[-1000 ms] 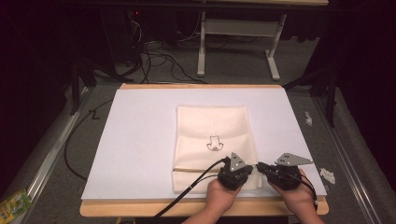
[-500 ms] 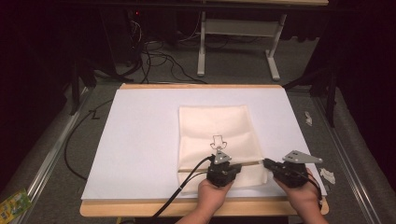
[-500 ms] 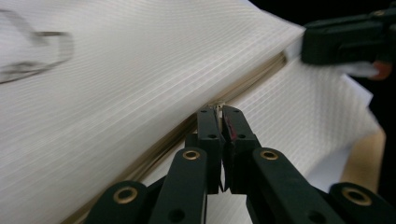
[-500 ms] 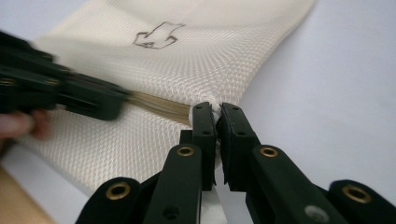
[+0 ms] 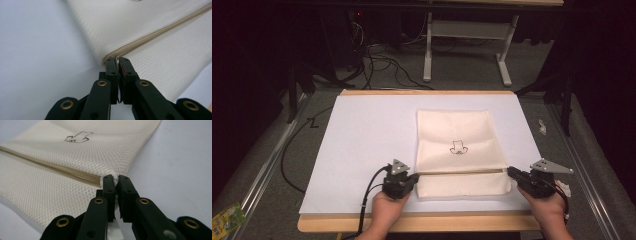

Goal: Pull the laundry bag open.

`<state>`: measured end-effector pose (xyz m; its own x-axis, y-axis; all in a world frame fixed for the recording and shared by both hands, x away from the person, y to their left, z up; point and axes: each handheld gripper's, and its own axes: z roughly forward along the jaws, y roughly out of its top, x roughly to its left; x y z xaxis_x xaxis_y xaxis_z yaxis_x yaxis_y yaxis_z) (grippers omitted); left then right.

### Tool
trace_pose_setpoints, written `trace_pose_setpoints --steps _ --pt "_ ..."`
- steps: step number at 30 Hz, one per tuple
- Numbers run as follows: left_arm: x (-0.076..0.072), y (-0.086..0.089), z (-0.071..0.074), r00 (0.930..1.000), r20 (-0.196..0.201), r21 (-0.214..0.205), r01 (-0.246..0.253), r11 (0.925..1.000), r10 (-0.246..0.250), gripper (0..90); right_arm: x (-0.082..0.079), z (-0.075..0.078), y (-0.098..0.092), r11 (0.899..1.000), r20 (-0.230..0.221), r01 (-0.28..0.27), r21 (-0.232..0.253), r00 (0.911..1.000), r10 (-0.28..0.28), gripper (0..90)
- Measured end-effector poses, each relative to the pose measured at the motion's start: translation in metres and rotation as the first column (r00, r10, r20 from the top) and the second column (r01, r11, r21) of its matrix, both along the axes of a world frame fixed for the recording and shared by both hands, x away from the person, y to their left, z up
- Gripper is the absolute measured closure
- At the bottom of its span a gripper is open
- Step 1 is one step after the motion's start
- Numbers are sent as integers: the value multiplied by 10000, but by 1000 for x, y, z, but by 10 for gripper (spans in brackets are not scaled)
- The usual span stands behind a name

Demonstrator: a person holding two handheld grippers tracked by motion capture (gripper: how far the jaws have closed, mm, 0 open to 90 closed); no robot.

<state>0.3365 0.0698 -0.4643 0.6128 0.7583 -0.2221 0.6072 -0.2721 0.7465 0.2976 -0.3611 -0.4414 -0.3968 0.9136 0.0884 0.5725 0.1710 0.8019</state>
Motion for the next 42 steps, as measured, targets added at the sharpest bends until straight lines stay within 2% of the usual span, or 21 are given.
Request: trace_pose_setpoints --steps 2,3,6,9,12,13,15,16,19,20,21,22,24,25,28,29,30,32,35,38,42 --pt "-1 14 -3 9999 -154 -244 65 9997 -69 876 1 -1 -3 9996 -113 -33 277 9999 36 858" --pt "-2 15 -5 9998 -174 -213 44 9998 -48 875 1 -2 -1 9994 -150 -182 290 9997 186 858" --pt "0 16 -6 9994 -332 -113 122 9999 -126 875 0 -1 10 9992 -53 -193 -361 9998 191 857" --pt "0 17 -9 9988 -387 -154 297 9994 -303 872 0 -2 10 9992 -117 -186 -341 9998 183 854" --pt "-1 17 -9 9986 -128 -105 512 9986 -513 864 -1 -5 9 9992 -166 -218 -335 9996 213 831" --pt "-1 18 -8 9989 -36 -131 465 9988 -466 852 -1 -5 9 9993 -133 -234 -291 9996 230 809" --pt "0 20 -7 9991 12 -272 423 9987 -422 724 -2 -5 7 9988 96 -495 -60 9987 496 693" --pt "1 24 -6 9981 209 -482 583 9971 -573 677 -2 -5 5 9979 285 -635 117 9976 631 646" --pt "0 32 1 9920 1151 114 502 9987 -512 544 -2 -3 0 9980 667 -575 251 9962 557 503" --pt "1 38 5 9855 1626 572 392 9976 -480 495 -2 -3 -3 9987 826 -446 229 9957 426 443" --pt "1 42 7 9809 1917 834 175 9964 -332 425 -1 -2 -8 9997 910 -175 153 9957 161 374" --pt "2 50 10 9731 2300 1120 -121 9936 -141 372 0 -2 -12 10000 954 5 76 9954 -12 342" --pt "3 69 14 9555 2928 1581 -868 9836 373 266 3 -3 -25 9989 1031 460 -55 9936 -451 269" --pt "4 80 16 9495 3051 1631 -1277 9783 731 227 3 -3 -32 9972 1093 740 -144 9914 -720 240" --pt "8 111 18 9422 2811 839 -2136 9733 1825 166 1 -2 -53 9847 1255 1725 -243 9777 -1682 169" --pt "8 111 18 9422 2811 839 -2136 9733 1825 166 0 -2 -58 9803 1300 1965 -179 9726 -1925 159" --pt "10 120 16 9420 2567 530 -2370 9701 2161 166 -1 -1 -61 9779 1354 2086 -119 9693 -2051 159" --pt "11 120 16 9433 2515 548 -2375 9698 2168 161 -1 -2 -62 9763 1349 2163 -74 9676 -2133 159" --pt "12 112 16 9488 2546 662 -2097 9755 1867 155 1 -2 -56 9811 1396 1932 -130 9719 -1895 158" --pt "11 108 18 9500 2624 715 -1943 9783 1695 151 -1 -1 -50 9844 1469 1743 -246 9746 -1689 158" --pt "10 109 20 9452 2718 634 -2050 9767 1807 138 -3 1 -48 9852 1536 1704 -206 9742 -1653 155"
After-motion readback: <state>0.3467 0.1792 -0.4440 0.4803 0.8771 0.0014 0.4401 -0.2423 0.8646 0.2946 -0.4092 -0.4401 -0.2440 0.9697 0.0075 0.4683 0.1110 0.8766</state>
